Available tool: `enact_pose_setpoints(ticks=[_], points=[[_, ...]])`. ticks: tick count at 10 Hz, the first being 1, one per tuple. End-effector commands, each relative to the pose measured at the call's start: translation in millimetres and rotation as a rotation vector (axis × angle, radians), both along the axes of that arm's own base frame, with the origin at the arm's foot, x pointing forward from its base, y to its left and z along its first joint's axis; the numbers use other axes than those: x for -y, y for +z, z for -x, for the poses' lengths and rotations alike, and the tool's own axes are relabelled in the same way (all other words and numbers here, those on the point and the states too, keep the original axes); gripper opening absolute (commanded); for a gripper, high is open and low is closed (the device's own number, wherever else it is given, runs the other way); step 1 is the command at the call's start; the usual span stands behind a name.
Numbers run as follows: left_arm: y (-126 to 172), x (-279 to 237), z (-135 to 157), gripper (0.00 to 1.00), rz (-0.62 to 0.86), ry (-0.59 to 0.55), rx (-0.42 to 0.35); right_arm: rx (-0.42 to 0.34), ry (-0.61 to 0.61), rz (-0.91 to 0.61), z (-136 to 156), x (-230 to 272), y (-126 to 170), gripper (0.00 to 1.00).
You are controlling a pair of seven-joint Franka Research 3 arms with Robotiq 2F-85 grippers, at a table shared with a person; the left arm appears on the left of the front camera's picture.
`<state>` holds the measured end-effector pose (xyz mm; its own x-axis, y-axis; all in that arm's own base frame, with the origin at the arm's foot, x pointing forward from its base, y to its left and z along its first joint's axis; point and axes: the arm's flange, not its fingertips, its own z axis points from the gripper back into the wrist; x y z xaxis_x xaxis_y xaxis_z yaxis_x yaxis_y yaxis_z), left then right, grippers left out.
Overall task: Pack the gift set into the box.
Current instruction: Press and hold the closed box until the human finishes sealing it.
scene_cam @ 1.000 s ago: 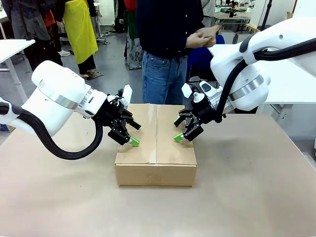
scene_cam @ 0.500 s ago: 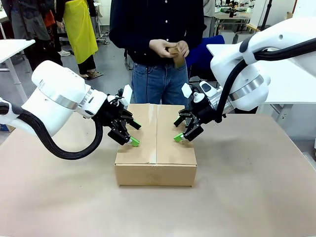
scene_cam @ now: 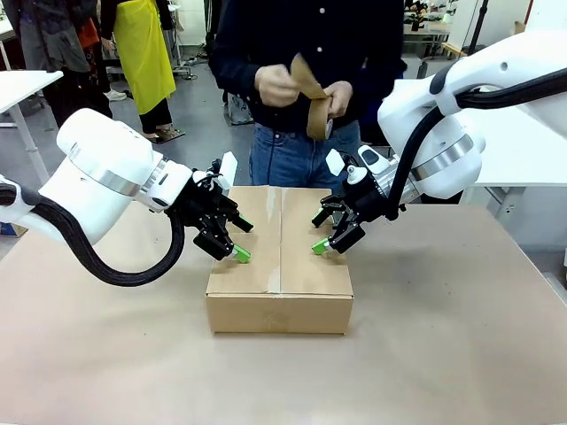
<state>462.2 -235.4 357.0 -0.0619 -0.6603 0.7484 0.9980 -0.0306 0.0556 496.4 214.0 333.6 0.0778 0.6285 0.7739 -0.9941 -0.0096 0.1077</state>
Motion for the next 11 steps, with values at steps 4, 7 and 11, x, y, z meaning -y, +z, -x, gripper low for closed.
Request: enact_pose_setpoints(ticks=[4, 7, 11], points=[[-2.5, -0.5, 1.1, 1.00, -0.003, -0.014, 0.012, -0.011, -0.006, -0.002, -0.1, 0.4, -5.3, 1.00], [-2.5, -0.5, 1.1, 1.00, -0.003, -0.014, 0.012, -0.011, -0.006, -0.002, -0.1, 0.4, -5.3, 1.00], [-2.5, -0.5, 1.1, 1.00, -0.003, -0.014, 0.012, -0.011, -0.006, -0.002, -0.1, 0.4, -5.3, 1.00]])
